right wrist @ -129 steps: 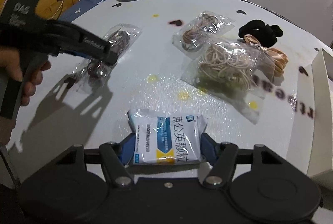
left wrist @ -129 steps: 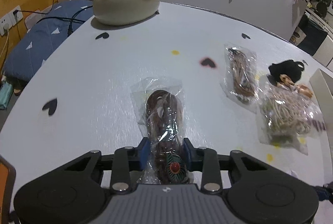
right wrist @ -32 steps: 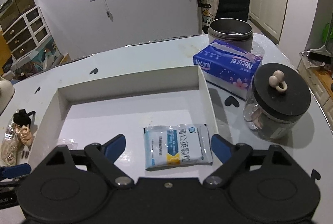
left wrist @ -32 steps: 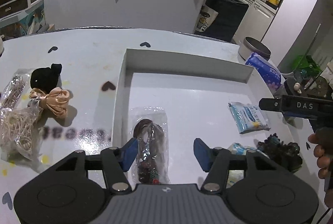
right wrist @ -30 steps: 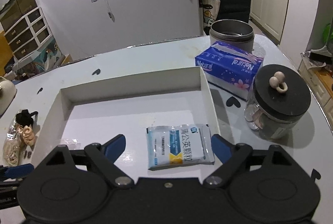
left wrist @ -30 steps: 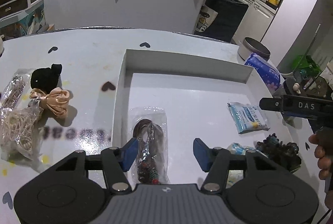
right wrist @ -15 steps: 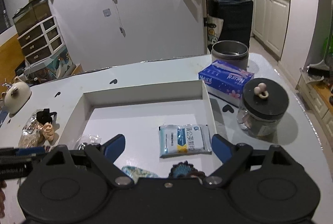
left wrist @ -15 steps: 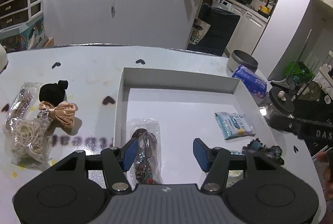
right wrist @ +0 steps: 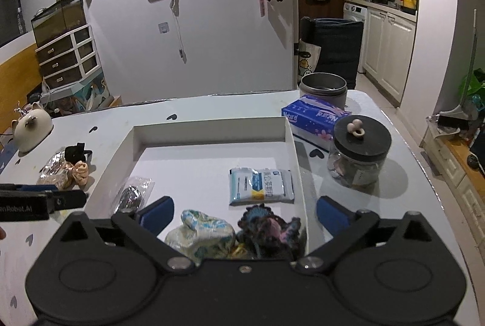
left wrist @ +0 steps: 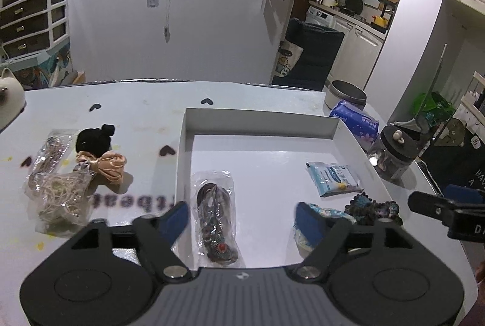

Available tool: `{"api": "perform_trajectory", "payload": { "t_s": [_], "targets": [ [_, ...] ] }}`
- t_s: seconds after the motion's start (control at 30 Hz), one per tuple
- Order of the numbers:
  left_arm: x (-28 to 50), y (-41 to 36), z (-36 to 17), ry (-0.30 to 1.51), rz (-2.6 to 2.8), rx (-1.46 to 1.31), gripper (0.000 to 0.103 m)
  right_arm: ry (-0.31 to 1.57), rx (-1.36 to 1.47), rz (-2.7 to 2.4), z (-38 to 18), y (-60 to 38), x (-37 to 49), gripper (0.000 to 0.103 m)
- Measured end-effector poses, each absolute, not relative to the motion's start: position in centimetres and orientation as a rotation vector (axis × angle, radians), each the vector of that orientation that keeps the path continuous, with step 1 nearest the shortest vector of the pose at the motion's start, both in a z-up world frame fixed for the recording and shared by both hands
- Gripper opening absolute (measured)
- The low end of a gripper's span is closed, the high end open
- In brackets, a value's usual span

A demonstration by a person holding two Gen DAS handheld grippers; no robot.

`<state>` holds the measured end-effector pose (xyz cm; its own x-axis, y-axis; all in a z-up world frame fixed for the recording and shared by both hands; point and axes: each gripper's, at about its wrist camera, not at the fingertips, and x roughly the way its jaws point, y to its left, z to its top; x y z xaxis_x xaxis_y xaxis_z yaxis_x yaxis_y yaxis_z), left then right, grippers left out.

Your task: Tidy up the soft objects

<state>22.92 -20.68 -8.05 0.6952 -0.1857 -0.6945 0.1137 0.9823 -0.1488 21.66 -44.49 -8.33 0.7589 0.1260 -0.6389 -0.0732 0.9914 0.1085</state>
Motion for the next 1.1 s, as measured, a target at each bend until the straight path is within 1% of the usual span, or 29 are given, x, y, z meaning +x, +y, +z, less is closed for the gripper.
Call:
{"api": "perform_trajectory", "payload": {
  "t_s": [0.03, 0.13, 0.63, 1.1],
  "targets": [
    [22.6, -20.6, -8.0, 0.778, -0.162, -0.094, 0.094, 0.696, 0.077, 0.107, -8.3, -44.5, 21.3, 0.103],
    [21.7, -20.5, -8.0, 0.762, -0.151, -0.086, 0.103, 0.681, 0.077, 0.105, -8.3, -44.5, 20.4, 0.103],
    [19.4, -18.2, -8.0, 0.725, -0.149, -0.091, 0.103, 0.643, 0.055, 0.083, -8.1, -42.8, 18.0, 0.103],
    [19.9, -10.6, -7.1, 0.714, -0.144, -0.082, 0.103, 0.653, 0.053, 0.046, -7.8, -36.1, 17.7, 0.103]
  ]
}}
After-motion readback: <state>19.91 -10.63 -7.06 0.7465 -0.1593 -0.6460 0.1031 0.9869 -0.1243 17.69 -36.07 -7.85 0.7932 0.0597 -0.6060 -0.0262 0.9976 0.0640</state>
